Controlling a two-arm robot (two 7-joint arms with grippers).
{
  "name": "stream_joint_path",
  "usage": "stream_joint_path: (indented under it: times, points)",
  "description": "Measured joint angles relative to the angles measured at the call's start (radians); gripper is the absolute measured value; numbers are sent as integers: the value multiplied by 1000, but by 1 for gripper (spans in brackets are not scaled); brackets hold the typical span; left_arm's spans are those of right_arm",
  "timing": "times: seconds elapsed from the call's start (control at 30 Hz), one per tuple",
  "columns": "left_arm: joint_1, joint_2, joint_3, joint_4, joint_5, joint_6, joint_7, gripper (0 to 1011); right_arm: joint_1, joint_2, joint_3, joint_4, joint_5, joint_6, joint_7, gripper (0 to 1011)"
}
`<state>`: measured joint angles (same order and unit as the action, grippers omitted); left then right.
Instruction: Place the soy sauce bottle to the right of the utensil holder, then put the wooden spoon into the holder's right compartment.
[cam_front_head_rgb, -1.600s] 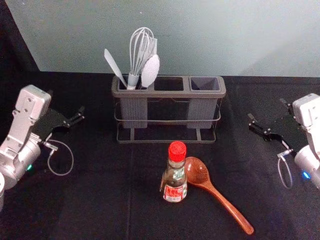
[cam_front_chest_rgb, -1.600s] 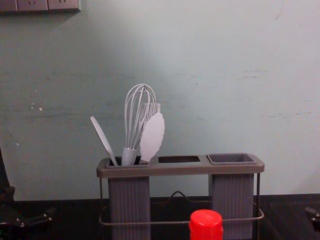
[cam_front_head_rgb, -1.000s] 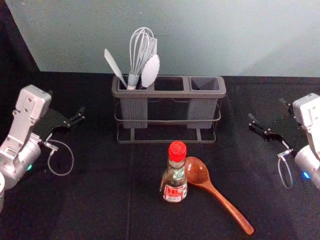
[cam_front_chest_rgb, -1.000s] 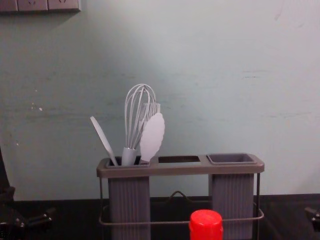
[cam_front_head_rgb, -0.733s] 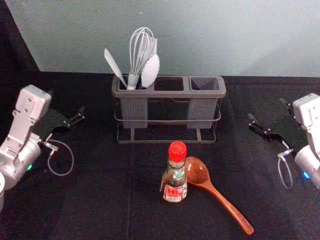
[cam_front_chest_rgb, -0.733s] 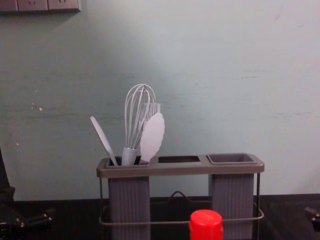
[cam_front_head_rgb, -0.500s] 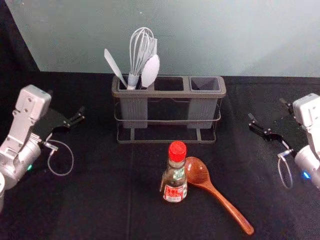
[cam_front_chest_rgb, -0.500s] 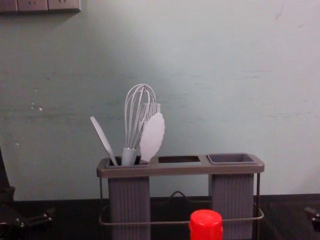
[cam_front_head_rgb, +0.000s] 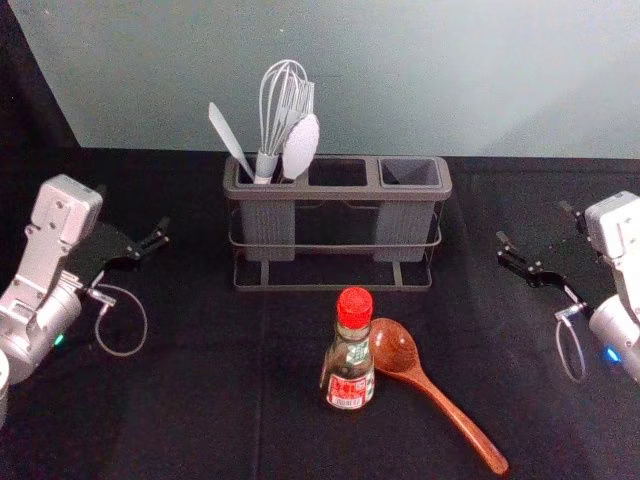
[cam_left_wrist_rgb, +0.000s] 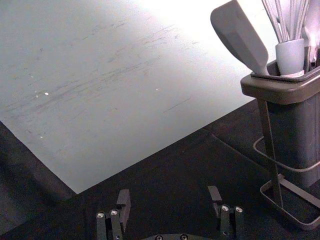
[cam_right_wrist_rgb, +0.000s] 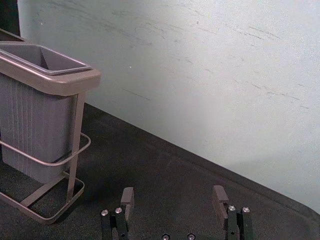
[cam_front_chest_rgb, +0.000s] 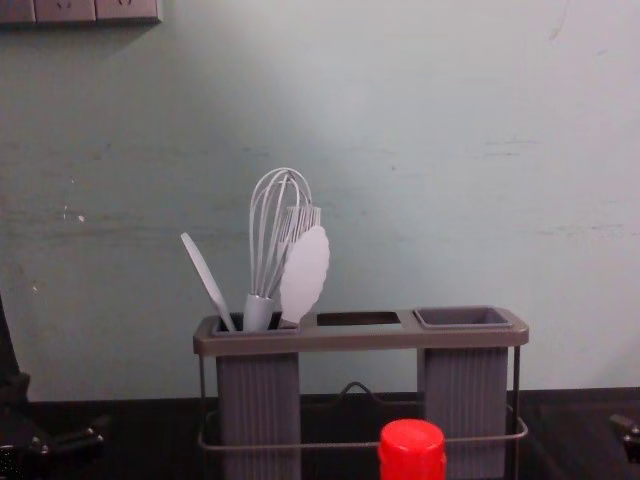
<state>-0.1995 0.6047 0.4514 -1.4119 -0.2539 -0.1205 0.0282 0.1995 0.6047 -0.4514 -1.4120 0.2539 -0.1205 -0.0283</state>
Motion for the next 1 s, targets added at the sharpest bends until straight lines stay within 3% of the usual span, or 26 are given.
stream_joint_path:
  times: [0.43, 0.73, 1.0]
  points:
    - [0, 0, 0, 0, 0, 0, 0, 1011, -22, 5, 13, -18, -1, -3, 1, 1004]
    - [0, 0, 0, 0, 0, 0, 0, 1011, -122, 38, 61, -109, 10, -34, 13, 1004]
    - [0, 0, 0, 0, 0, 0, 0, 1011, -233, 67, 95, -231, 37, -55, 44, 1004]
